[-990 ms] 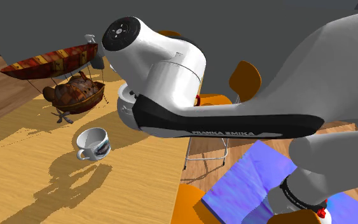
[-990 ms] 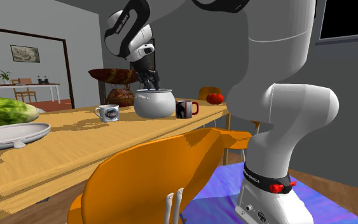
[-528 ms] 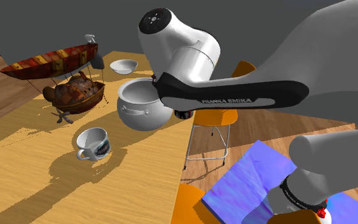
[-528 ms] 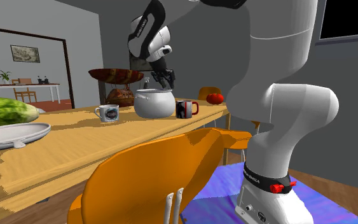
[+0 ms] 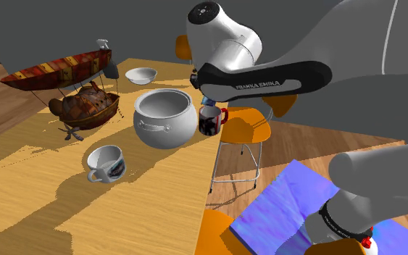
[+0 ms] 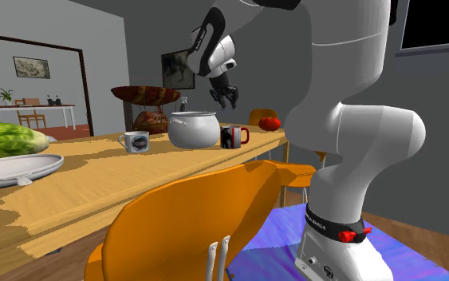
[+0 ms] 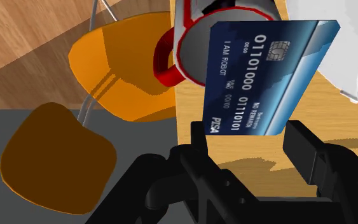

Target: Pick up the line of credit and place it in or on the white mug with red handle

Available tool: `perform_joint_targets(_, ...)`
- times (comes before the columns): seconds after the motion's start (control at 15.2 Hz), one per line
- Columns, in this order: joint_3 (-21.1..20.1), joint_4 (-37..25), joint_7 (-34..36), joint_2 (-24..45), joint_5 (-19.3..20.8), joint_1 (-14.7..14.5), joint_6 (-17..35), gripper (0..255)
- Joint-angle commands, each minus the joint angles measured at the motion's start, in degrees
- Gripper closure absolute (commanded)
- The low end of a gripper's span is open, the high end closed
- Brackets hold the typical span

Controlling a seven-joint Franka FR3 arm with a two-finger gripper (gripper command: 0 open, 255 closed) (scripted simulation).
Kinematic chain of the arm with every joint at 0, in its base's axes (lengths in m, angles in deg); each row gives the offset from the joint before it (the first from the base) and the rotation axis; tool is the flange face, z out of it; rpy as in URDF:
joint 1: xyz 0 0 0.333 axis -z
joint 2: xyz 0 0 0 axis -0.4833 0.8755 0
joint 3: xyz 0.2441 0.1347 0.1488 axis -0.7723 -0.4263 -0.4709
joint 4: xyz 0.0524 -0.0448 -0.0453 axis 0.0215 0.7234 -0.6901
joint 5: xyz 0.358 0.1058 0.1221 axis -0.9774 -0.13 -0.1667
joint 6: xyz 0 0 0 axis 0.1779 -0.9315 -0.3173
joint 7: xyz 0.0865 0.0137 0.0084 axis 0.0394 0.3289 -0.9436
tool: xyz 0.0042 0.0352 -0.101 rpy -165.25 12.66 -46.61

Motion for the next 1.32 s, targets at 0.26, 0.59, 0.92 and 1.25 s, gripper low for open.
perform_joint_targets(0.26,0.38,0.54,-2.72,3.81,3.38,5.1,4.37,255)
perform_joint_targets(0.59,-2.48,3.03,-0.38,4.66,4.86,7.22,7.58,255)
perform_joint_targets(0.92,-6.22,5.21,2.22,5.64,6.68,10.31,10.74,255)
perform_joint_targets(1.25,-10.72,6.96,4.76,6.47,8.5,14.33,13.63,255)
